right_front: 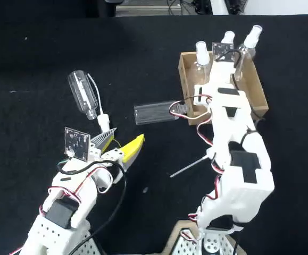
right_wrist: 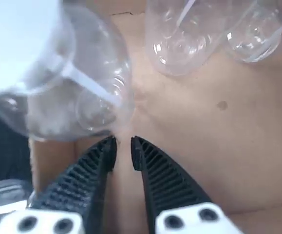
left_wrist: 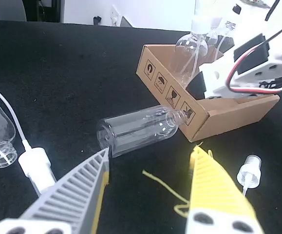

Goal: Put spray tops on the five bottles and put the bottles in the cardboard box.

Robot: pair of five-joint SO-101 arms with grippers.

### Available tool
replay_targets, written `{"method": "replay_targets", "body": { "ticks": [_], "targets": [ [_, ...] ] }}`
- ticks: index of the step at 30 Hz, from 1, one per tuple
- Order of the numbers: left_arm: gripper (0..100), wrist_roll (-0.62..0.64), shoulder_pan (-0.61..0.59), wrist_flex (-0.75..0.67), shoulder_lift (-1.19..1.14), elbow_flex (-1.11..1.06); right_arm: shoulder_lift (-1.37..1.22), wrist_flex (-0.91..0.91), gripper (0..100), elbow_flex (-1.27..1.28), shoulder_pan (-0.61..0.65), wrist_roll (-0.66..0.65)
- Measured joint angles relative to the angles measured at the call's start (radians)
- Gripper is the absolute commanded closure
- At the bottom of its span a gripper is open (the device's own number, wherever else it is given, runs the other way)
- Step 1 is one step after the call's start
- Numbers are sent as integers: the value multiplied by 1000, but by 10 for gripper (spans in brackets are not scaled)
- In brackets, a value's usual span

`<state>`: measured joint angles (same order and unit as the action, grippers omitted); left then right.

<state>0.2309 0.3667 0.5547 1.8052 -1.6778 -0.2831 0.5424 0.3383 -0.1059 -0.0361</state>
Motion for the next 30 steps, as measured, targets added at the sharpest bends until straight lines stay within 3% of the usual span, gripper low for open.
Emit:
{"method": "replay_targets", "body": {
  "ticks": [27, 30],
  "targets": [
    [758, 0, 0, 0, 0, 0, -110, -298, 987, 0, 0, 0],
    [758, 0, 0, 0, 0, 0, -110, -298, 987, 0, 0, 58]
  ]
}}
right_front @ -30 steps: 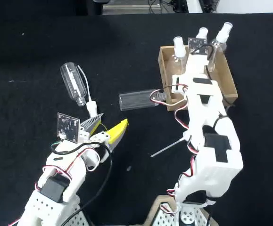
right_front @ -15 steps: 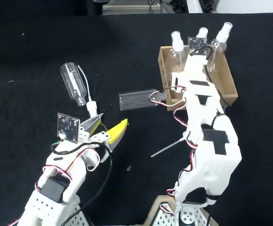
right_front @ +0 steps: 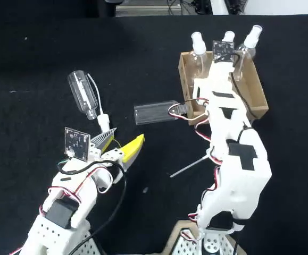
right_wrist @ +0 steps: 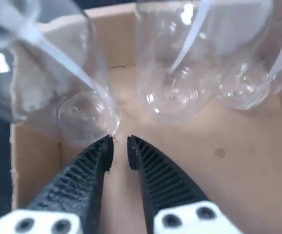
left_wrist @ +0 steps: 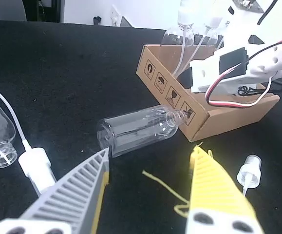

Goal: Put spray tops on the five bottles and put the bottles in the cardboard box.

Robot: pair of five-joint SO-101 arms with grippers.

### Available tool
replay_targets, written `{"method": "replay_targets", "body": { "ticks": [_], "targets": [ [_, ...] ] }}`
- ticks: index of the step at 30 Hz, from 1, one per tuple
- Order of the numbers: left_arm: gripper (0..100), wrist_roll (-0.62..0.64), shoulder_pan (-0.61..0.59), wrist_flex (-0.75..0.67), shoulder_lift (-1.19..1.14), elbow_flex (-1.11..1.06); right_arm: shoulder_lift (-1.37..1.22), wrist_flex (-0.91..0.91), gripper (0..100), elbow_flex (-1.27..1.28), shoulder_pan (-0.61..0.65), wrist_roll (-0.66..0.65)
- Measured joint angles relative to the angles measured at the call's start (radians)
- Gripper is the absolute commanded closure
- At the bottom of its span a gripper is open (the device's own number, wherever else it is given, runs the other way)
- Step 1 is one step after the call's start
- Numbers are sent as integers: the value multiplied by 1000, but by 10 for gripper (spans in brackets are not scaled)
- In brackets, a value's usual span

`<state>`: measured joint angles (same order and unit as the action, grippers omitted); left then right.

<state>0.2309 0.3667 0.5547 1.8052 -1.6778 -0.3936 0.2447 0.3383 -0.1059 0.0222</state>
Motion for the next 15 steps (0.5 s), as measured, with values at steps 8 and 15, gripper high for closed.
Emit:
{"method": "replay_targets", "body": {
  "ticks": [8, 15],
  "targets": [
    [758, 0, 0, 0, 0, 0, 58, 60, 987, 0, 9, 86],
    [758, 0, 0, 0, 0, 0, 58, 64, 987, 0, 41, 87]
  ]
}}
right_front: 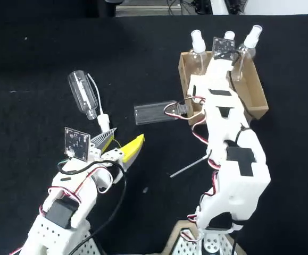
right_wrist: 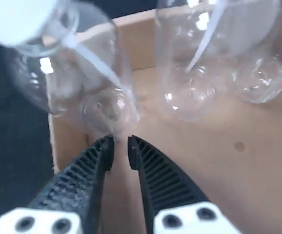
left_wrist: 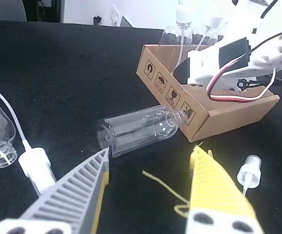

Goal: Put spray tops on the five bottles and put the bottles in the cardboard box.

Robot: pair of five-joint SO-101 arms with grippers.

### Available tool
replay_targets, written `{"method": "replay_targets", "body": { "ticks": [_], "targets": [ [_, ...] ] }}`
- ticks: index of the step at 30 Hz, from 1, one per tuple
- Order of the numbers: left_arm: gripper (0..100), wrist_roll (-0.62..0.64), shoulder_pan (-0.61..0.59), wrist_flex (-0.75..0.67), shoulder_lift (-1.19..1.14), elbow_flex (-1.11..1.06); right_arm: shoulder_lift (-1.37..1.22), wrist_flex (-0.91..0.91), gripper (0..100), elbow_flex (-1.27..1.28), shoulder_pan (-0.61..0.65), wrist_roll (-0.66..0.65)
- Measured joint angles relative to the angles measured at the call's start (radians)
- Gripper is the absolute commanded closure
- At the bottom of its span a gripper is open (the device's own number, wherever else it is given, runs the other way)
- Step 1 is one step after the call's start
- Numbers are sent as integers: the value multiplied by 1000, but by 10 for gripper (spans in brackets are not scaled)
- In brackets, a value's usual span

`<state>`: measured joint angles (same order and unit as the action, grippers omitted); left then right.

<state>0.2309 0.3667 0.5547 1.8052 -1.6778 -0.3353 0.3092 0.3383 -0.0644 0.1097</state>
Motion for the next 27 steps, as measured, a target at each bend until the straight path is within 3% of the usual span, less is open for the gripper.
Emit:
{"method": "replay_targets", "body": {
  "ticks": [15, 27],
  "targets": [
    [758, 0, 0, 0, 0, 0, 34, -41, 987, 21, 2, 0],
    [758, 0, 0, 18, 0, 0, 509, 307, 986, 170, 2, 0]
  ]
}}
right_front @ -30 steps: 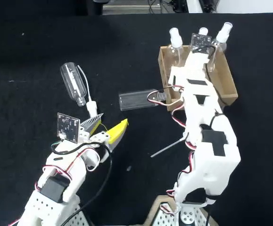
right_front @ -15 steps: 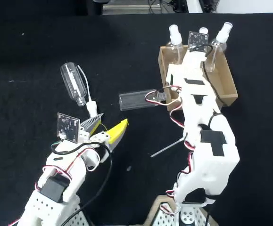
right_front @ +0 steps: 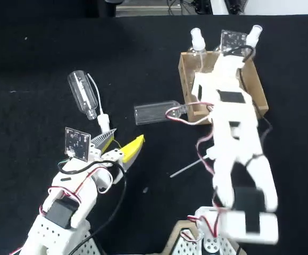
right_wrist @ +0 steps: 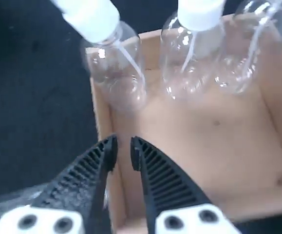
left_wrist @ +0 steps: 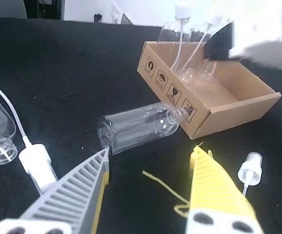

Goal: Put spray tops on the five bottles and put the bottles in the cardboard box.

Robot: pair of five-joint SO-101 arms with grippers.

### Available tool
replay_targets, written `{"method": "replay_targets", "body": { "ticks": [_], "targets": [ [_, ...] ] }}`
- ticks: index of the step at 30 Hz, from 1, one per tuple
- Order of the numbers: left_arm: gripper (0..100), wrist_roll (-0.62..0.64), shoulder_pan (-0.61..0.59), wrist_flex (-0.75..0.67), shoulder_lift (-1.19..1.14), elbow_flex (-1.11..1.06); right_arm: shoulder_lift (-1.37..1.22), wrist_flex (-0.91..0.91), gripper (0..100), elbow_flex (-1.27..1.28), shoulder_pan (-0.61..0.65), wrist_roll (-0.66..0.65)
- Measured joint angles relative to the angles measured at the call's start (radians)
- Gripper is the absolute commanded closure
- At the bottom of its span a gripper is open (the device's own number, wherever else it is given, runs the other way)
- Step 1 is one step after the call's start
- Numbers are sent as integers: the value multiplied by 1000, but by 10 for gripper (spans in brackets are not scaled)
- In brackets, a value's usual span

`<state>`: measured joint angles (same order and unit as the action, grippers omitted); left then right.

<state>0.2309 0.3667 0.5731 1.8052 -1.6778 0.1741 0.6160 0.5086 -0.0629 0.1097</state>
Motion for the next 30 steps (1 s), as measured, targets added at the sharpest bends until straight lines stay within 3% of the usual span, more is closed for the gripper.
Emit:
{"method": "replay_targets", "body": {
  "ticks": [11, 14, 19, 25, 30],
  "targets": [
    [758, 0, 0, 61, 0, 0, 488, 207, 985, 233, 133, 0],
    [758, -38, 0, 81, 0, 0, 540, 215, 981, 293, 190, 0],
    [759, -173, 0, 83, 0, 0, 588, 215, 875, 364, 282, -29],
    [759, -198, -5, 123, 0, 2, 595, 215, 861, 427, 365, -78],
    [759, -199, -157, 221, 0, 81, 597, 126, 861, 512, 384, -80]
  ]
}}
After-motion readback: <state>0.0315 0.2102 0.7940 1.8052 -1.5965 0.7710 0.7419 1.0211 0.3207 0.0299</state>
